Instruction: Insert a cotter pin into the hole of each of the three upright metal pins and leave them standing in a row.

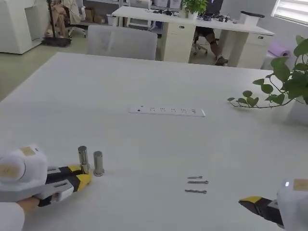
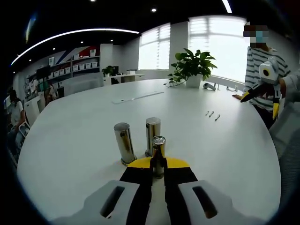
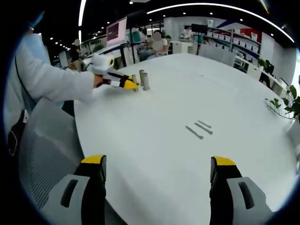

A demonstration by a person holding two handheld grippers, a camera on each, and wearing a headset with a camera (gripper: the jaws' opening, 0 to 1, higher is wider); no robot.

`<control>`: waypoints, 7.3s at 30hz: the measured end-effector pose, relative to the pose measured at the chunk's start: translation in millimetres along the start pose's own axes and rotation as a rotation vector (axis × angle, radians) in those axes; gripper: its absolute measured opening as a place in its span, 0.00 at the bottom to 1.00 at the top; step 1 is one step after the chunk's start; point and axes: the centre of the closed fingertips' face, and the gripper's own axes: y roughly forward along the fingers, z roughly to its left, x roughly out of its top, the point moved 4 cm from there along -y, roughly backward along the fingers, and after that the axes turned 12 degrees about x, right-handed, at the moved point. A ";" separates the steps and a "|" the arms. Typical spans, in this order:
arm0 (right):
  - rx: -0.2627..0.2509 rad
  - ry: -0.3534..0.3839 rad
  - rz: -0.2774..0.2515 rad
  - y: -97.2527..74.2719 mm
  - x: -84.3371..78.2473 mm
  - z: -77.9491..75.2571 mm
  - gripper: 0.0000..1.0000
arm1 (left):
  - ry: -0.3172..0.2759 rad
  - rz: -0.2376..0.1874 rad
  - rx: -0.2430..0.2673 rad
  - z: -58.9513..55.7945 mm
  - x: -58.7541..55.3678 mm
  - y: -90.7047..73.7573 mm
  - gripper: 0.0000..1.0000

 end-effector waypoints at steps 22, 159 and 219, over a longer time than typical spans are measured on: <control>0.028 -0.007 -0.047 6.0 -0.2 5.8 0.93 | 0.170 -0.004 -0.315 -80.3 12.4 -26.8 0.06; 0.086 -0.090 0.058 12.2 23.2 -86.5 0.64 | -0.061 -0.030 -0.145 -93.8 27.3 -127.3 0.82; 0.302 -0.495 0.516 82.0 45.8 -129.7 0.10 | -0.079 0.007 -0.131 -90.7 9.3 -136.4 0.78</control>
